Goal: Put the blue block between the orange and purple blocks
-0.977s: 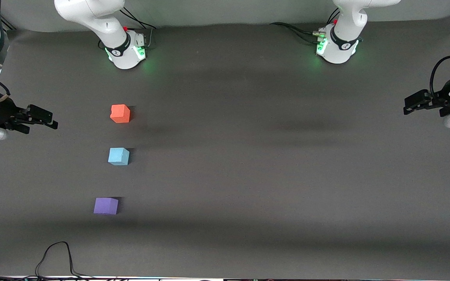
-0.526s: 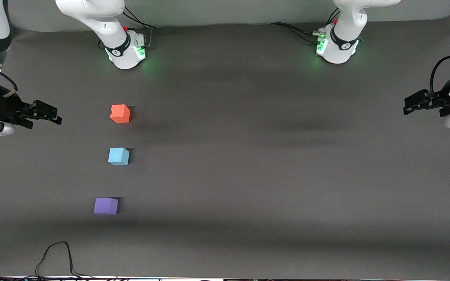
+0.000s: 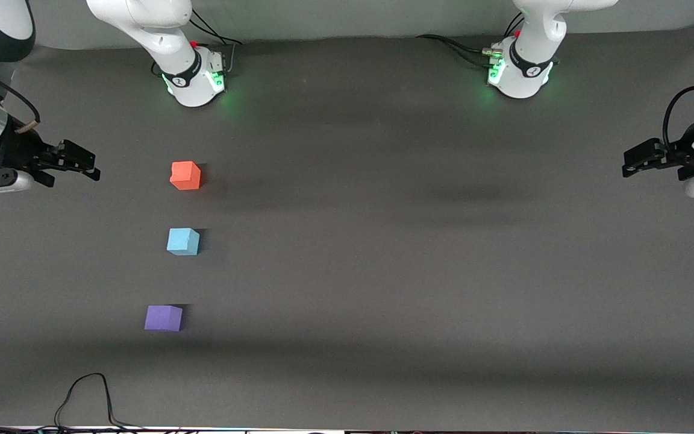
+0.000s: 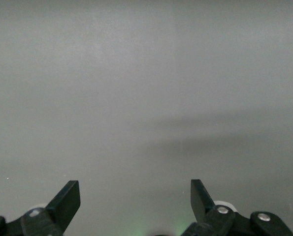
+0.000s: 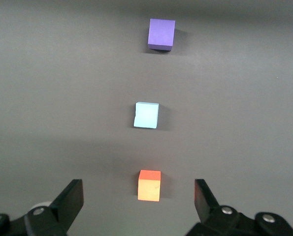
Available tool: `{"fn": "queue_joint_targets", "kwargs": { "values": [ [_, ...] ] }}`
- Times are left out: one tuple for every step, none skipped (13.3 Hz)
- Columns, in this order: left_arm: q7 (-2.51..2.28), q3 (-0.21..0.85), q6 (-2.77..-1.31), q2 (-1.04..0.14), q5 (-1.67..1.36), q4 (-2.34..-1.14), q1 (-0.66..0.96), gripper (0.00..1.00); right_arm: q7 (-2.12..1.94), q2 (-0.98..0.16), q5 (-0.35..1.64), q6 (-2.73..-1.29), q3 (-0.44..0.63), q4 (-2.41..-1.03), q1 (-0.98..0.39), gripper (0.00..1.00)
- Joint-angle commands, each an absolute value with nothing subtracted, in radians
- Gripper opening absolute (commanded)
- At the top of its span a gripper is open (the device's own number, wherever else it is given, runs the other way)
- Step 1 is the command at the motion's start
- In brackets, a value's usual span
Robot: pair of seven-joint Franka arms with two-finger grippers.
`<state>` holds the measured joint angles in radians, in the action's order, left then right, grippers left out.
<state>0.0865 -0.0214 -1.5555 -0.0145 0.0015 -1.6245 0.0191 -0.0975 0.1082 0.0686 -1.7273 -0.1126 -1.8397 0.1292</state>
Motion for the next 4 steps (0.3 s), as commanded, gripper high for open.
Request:
{"fn": "queue_joint_targets", "kwargs": {
  "values": [
    [0.092, -0.032, -1.563, -0.014, 0.008, -1.623, 0.034, 1.0, -0.077, 0.127, 0.044, -1.733, -0.126, -1.844, 0.138, 1.0],
    [0.092, -0.032, -1.565, -0.014, 0.008, -1.623, 0.032, 1.0, -0.083, 0.127, 0.044, -1.732, -0.123, -1.841, 0.14, 1.0],
    [0.092, -0.032, -1.566, -0.014, 0.008, -1.623, 0.032, 1.0, -0.084, 0.127, 0.044, -1.724, -0.121, -1.841, 0.14, 1.0],
    [0.092, -0.032, -1.566, -0.015, 0.008, -1.623, 0.034, 1.0, -0.08, 0.127, 0.044, -1.723, -0.121, -1.841, 0.14, 1.0]
  ]
}}
